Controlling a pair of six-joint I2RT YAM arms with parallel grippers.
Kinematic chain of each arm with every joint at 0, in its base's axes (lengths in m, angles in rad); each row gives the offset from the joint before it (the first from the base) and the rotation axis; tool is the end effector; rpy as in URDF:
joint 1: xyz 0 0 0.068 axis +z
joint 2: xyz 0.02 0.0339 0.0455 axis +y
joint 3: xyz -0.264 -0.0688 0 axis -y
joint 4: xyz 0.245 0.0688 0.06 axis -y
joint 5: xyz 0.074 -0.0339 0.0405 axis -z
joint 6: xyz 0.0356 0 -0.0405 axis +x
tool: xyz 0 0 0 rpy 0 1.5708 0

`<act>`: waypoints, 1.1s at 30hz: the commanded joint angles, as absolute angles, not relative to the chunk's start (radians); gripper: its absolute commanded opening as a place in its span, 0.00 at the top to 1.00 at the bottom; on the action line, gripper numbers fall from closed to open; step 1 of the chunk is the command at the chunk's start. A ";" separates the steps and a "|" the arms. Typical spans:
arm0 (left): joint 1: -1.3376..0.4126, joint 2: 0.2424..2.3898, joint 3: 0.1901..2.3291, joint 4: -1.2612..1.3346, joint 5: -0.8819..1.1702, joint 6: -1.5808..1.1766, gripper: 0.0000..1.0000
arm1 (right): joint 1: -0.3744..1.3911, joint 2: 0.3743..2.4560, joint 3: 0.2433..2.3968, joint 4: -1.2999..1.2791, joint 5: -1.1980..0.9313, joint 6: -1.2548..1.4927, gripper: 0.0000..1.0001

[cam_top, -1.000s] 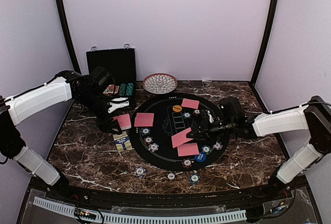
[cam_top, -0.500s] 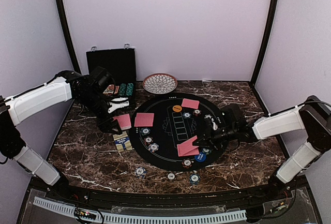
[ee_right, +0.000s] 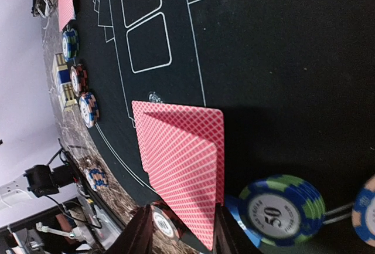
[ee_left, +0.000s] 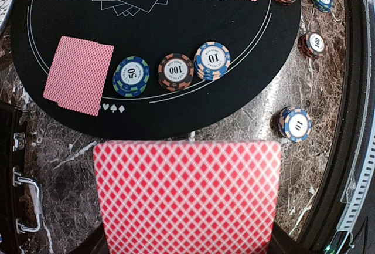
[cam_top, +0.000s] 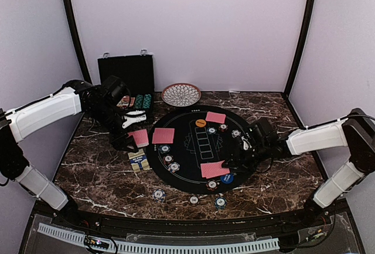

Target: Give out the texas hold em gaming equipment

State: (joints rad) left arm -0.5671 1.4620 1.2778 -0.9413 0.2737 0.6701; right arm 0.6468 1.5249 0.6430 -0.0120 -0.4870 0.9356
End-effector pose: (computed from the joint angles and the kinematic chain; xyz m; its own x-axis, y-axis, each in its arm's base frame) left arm 0.2393 -0.1638 0.2923 -0.2144 0.8455 -0.4891 0.9551 0.2864 0.0763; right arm 0.2102 0.1796 0.1440 -0.9861 0.1468 -0.0780 0.0459 0.6918 0.7207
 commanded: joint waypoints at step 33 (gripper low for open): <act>-0.570 1.427 1.279 -0.970 0.296 0.687 1.00 | 0.778 1.871 1.095 -0.206 -0.259 0.755 0.71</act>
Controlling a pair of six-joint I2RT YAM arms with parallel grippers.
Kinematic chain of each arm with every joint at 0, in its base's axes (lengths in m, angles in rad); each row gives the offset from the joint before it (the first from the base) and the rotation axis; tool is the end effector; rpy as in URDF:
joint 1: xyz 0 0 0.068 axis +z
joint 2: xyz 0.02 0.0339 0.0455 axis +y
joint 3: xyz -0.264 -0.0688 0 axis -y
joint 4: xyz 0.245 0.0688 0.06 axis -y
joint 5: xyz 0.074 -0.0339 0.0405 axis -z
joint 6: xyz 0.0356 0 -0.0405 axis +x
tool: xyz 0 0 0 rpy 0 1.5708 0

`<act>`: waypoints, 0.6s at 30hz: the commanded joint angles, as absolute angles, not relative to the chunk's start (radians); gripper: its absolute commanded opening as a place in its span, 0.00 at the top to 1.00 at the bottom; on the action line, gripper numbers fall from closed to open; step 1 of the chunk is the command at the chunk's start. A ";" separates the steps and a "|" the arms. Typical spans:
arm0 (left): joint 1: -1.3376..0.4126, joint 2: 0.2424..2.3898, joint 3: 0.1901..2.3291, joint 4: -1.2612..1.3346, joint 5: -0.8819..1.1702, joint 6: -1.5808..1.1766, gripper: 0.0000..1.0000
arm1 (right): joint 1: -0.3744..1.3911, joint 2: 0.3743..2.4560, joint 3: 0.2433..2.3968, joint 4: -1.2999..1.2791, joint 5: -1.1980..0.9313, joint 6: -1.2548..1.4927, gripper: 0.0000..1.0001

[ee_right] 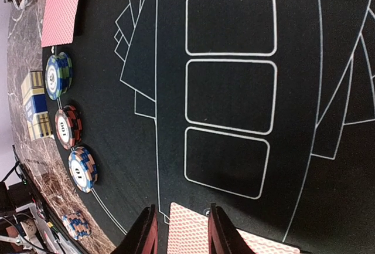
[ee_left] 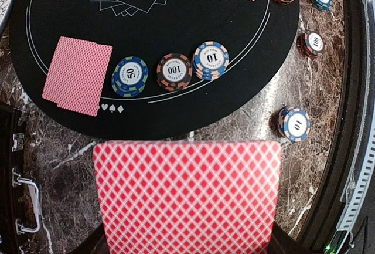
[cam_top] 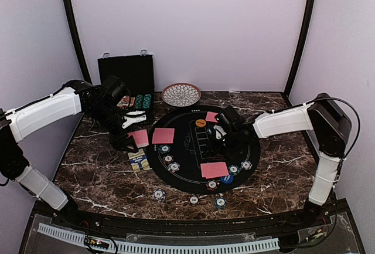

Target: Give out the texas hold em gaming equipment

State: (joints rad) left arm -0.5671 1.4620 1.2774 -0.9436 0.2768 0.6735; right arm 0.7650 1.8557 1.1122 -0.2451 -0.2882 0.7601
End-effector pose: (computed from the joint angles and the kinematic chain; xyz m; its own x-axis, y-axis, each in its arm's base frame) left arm 0.2390 -0.1637 0.2921 -0.2119 0.8463 -0.4888 0.9565 0.2823 0.0741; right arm 0.2632 0.2667 0.1549 -0.9719 -0.0173 -0.2349 -0.1478 0.8214 0.5509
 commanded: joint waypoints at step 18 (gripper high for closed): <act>-0.570 1.437 1.275 -0.965 0.302 0.686 1.00 | 0.787 1.740 0.968 -0.194 -0.261 0.788 0.76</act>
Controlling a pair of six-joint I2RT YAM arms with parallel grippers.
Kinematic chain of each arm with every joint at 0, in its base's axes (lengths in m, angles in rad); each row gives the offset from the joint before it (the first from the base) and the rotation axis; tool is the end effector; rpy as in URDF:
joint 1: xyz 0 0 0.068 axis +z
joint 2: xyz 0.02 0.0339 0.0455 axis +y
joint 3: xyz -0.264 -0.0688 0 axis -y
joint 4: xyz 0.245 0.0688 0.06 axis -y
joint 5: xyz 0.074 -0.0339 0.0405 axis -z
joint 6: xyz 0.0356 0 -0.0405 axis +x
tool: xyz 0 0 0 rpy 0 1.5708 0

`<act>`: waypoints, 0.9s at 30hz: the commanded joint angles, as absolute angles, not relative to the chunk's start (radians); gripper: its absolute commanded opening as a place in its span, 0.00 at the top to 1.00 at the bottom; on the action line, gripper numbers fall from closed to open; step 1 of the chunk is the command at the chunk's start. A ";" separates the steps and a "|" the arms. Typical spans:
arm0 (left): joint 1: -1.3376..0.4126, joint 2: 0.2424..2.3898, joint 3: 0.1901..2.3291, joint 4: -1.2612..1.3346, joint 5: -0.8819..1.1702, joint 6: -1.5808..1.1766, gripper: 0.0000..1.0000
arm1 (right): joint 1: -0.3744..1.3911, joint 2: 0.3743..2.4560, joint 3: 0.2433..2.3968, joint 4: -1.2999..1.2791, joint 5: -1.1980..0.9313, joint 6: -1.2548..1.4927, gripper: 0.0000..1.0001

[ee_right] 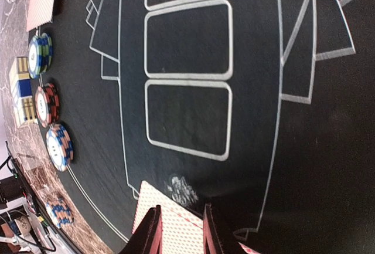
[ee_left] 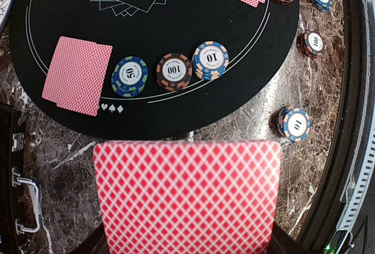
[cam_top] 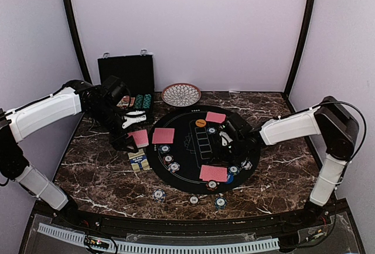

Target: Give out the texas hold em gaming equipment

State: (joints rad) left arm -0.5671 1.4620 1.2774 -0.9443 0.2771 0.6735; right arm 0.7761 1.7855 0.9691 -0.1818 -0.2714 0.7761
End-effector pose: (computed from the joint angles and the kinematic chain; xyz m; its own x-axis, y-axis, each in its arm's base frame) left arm 0.2389 -0.1637 0.2921 -0.2121 0.8464 -0.4885 0.9566 0.2821 0.0734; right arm 0.2405 0.2495 0.1430 -0.9734 -0.0098 -0.2288 -0.1354 0.8305 0.5403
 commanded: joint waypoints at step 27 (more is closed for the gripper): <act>-0.570 1.424 1.281 -0.984 0.295 0.689 1.00 | 0.677 2.158 1.522 -0.231 -0.206 0.702 0.72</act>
